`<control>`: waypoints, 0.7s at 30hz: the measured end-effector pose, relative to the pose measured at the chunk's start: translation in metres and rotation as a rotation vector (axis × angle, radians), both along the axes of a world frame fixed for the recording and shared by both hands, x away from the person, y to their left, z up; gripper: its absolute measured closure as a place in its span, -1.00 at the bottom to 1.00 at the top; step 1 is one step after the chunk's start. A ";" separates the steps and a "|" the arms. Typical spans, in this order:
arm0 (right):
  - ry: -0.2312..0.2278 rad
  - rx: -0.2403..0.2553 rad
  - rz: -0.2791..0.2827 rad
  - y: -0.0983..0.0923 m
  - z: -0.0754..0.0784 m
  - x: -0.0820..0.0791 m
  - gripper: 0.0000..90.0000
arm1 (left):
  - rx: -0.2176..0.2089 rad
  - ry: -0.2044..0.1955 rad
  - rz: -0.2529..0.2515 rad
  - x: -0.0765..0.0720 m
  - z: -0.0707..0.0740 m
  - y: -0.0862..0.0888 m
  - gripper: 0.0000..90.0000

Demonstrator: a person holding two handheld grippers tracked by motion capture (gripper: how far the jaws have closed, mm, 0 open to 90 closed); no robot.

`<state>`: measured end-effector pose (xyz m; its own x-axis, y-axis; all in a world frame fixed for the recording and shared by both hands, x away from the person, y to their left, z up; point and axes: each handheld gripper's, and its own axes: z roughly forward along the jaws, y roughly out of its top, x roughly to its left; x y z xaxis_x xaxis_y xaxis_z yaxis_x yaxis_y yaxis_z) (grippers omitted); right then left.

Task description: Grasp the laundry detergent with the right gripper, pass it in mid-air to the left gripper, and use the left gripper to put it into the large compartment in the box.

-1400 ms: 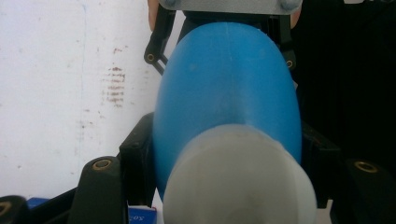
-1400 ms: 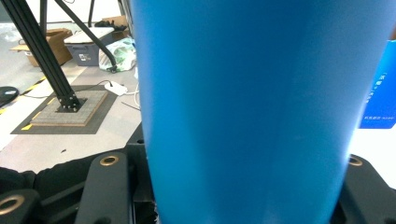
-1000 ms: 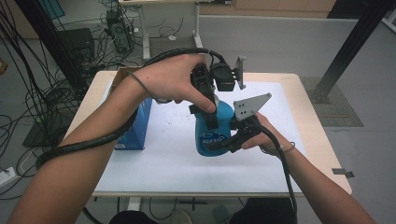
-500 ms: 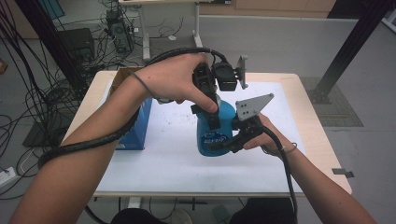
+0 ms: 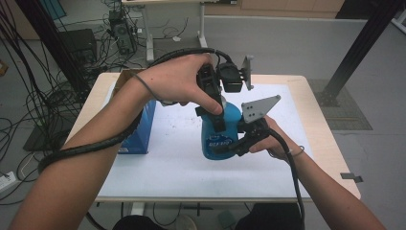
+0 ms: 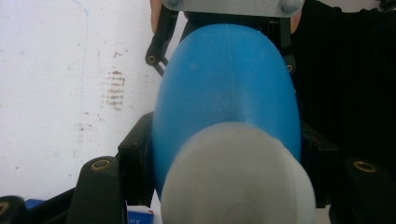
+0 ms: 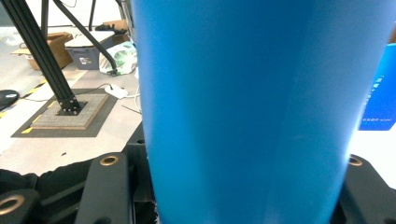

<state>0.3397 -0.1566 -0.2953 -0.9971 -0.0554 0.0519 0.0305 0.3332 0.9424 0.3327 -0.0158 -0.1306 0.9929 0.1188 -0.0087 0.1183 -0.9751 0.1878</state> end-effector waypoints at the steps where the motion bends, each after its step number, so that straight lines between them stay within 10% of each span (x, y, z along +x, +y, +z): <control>1: 0.000 0.000 -0.001 0.000 0.000 0.000 -0.06 | -0.002 -0.001 -0.001 0.000 0.000 0.000 -0.17; 21: 0.001 -0.004 0.001 -0.001 -0.001 0.000 -0.06 | 0.006 0.005 0.003 0.000 -0.001 -0.001 -0.17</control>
<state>0.3397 -0.1580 -0.2965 -0.9970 -0.0563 0.0526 0.0306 0.3373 0.9409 0.3330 -0.0170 -0.1316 0.9925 0.1217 -0.0130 0.1221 -0.9758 0.1812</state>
